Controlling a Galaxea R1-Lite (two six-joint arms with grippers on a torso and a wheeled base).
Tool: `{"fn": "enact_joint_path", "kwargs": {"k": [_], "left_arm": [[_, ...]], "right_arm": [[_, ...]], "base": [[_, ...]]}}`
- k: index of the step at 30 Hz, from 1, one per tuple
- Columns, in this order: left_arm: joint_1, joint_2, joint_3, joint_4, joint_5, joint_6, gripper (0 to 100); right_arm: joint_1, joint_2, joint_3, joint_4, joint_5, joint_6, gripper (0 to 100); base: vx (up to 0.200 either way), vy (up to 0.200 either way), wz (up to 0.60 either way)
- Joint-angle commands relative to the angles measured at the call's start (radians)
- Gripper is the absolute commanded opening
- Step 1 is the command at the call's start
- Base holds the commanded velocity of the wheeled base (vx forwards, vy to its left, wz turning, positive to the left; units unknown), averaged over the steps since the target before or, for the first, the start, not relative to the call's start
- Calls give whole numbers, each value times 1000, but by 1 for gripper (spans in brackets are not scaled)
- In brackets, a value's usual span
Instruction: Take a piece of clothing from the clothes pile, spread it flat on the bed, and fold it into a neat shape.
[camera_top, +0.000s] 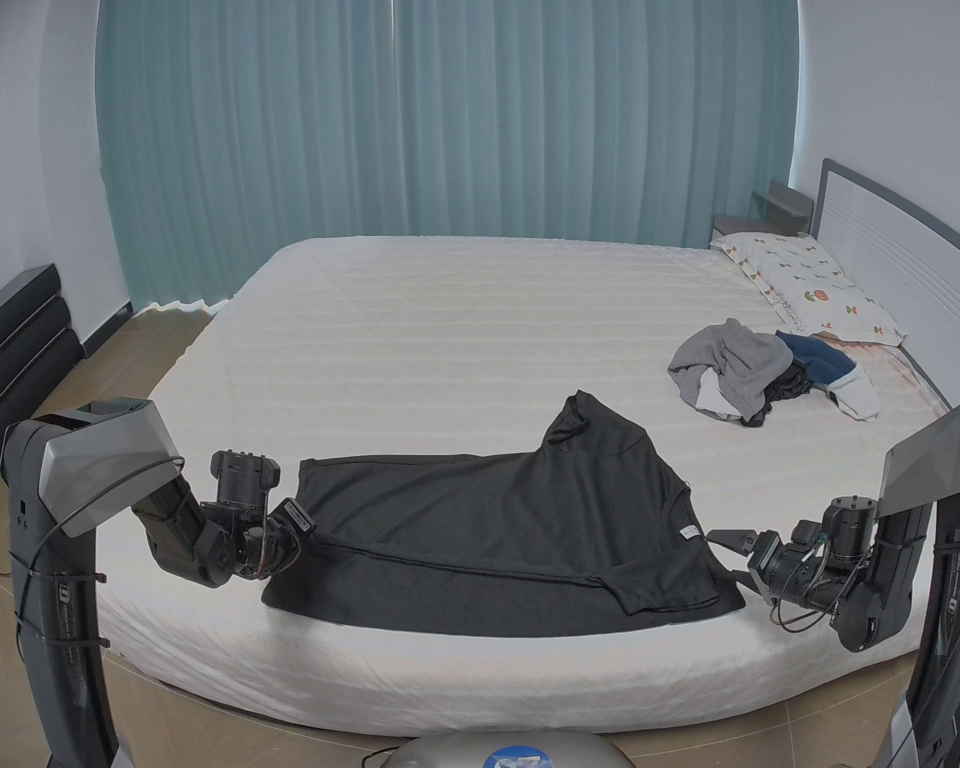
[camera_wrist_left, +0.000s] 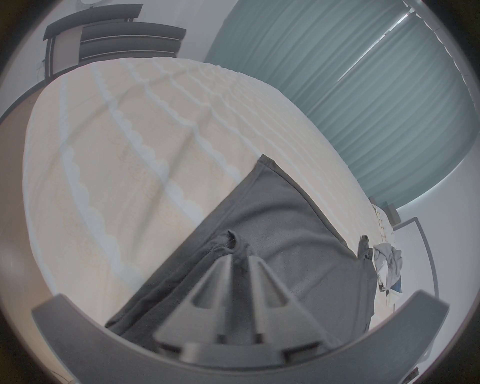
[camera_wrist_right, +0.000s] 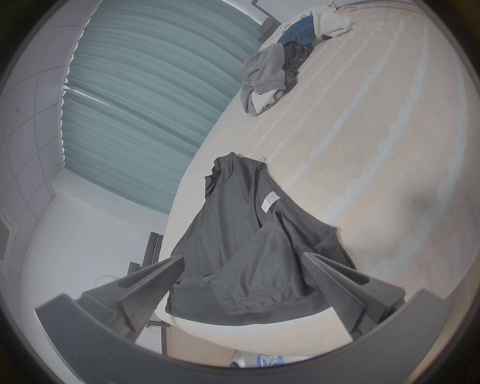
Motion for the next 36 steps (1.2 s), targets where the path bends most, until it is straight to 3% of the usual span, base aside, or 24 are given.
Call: {"fn": "enact_joint_path", "kwargs": {"k": [1, 12, 19, 36], "left_arm": [[9, 3, 6, -1, 21, -1, 0], [28, 1, 8, -4, 32, -7, 0], [28, 1, 12, -4, 32, -7, 0], [26, 1, 12, -5, 32, -7, 0]], "right_arm": [[2, -11, -7, -6, -3, -1, 100], [52, 32, -79, 17, -8, -26, 100], [40, 53, -192, 163, -14, -81, 100], [54, 89, -364, 361, -63, -168, 100]], "base": [[0, 0, 0], [0, 0, 0], [0, 0, 0], [0, 0, 0]]}}
